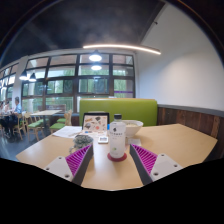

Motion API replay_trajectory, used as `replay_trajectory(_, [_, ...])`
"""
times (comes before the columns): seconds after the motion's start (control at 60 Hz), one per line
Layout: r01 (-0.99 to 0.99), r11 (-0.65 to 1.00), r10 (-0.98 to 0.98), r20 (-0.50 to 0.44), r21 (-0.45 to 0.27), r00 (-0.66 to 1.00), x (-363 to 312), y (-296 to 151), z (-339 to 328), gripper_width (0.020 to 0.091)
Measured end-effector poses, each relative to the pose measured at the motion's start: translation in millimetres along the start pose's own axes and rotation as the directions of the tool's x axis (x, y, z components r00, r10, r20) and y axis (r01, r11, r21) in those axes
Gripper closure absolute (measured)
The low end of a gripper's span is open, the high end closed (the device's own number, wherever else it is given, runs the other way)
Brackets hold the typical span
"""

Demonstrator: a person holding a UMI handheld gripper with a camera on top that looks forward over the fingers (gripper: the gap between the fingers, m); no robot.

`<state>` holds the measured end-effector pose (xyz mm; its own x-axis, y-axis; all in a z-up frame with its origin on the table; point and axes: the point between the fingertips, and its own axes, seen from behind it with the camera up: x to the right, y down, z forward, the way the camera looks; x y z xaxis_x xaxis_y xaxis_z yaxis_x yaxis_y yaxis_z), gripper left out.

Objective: Pour water

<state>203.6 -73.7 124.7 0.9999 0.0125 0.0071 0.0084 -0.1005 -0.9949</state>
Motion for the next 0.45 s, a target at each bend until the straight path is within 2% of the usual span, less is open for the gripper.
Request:
replay_trajectory(0.083, [-0.006, 1.0, 0.006, 0.026, -0.001, 1.0, -5.9, -0.3, -36.5, 0.0275])
replay_trajectory(0.233, [-0.011, 1.0, 0.011, 0.008, 0.012, 1.0, -6.2, 1.7, -94.4, 0.0273])
replay_trajectory(0.45, [-0.014, 1.0, 0.014, -0.016, -0.008, 1.0, -2.3, 14.1, -113.4, 0.0273])
